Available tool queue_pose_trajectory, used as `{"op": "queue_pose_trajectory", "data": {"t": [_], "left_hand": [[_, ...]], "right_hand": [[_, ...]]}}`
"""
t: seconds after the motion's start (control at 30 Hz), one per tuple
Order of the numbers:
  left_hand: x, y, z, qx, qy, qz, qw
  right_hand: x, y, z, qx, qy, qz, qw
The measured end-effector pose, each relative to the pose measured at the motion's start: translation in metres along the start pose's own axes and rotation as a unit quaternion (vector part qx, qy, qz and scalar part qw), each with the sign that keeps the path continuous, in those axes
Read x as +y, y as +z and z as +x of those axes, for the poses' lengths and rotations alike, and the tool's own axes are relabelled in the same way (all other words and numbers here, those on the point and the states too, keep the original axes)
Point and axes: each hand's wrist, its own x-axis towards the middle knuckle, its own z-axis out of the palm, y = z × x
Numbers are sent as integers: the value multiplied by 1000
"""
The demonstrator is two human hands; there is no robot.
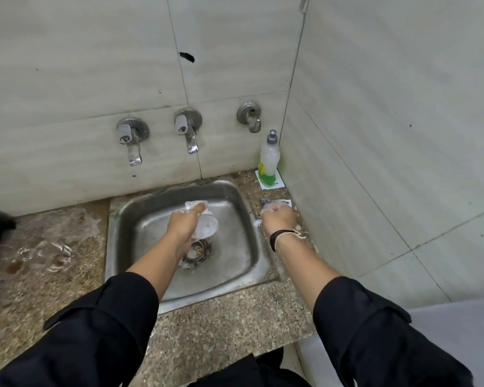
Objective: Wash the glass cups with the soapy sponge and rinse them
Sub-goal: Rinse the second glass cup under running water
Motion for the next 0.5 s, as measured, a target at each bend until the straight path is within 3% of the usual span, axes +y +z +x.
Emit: {"op": "queue_pose_trajectory", "data": {"t": [0.13,0.3,0.5], "left_hand": [[21,-5,0,27,-3,-49,998],[61,-20,0,69,-8,-137,988],[92,-32,4,67,-8,-175,982]], "right_hand": [[-74,21,-12,6,-188,-37,981],[-172,55,-11,21,-437,-93,895],[-223,93,12,21,-468,-257,845]]}}
